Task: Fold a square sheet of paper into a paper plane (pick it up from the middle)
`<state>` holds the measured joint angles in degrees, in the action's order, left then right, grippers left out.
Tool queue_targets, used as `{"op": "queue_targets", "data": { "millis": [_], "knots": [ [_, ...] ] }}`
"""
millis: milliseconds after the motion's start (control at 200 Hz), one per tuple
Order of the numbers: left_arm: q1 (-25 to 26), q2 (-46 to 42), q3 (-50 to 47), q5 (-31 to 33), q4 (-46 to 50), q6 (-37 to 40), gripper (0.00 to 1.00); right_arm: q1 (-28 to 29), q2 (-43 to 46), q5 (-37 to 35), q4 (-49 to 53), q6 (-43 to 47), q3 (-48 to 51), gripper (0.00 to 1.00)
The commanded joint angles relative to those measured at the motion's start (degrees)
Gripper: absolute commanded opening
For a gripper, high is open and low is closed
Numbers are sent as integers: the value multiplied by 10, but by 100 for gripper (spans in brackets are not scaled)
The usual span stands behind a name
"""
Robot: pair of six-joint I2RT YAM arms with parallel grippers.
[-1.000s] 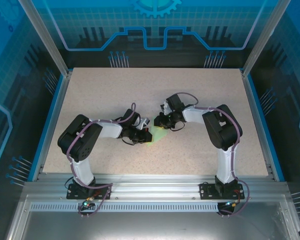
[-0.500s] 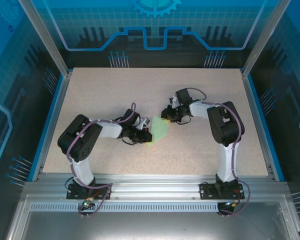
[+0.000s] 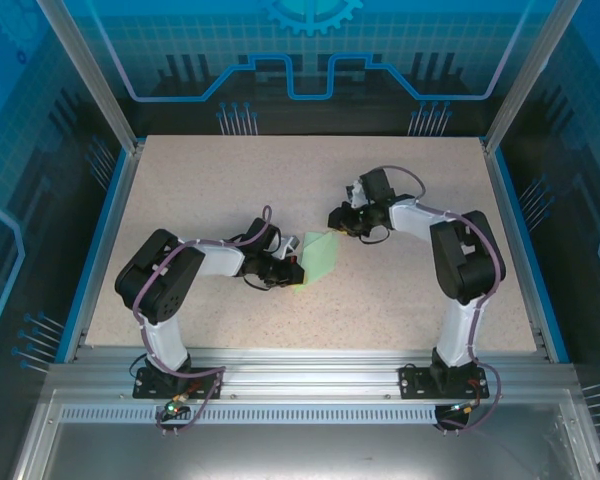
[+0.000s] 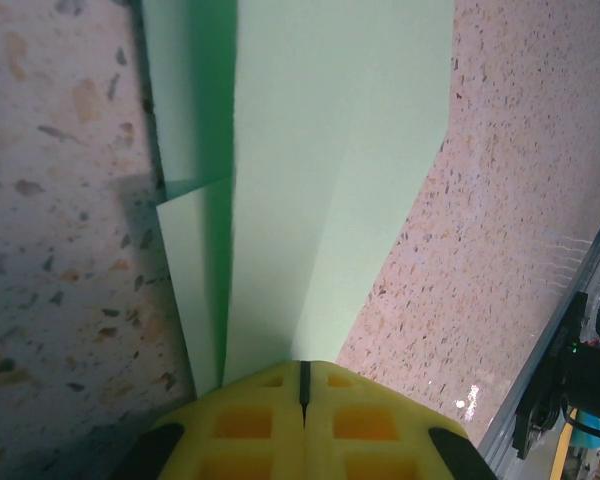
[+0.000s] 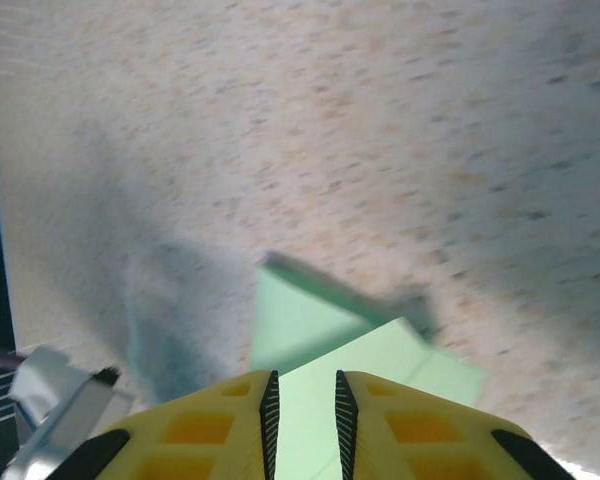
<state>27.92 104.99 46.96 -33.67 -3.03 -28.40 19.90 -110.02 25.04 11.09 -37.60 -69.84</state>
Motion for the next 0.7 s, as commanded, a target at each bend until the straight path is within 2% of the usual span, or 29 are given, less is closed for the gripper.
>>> {"op": "queue_targets", "data": {
  "millis": [0,155,250,500,695],
  "knots": [
    [3,16,-26,52,73,10,0,40,15,-10,10,6,17,26],
    [3,4,-26,50,75,9,0,76,-7,-8,-16,-14,35,26],
    [3,-10,-21,48,82,8,4,87,-31,-8,-23,-22,36,26],
    [2,-90,-4,48,116,7,19,90,-63,-9,-38,-29,50,24],
    [2,-109,34,57,139,16,23,89,-58,-6,-33,-26,47,25]
  ]
}}
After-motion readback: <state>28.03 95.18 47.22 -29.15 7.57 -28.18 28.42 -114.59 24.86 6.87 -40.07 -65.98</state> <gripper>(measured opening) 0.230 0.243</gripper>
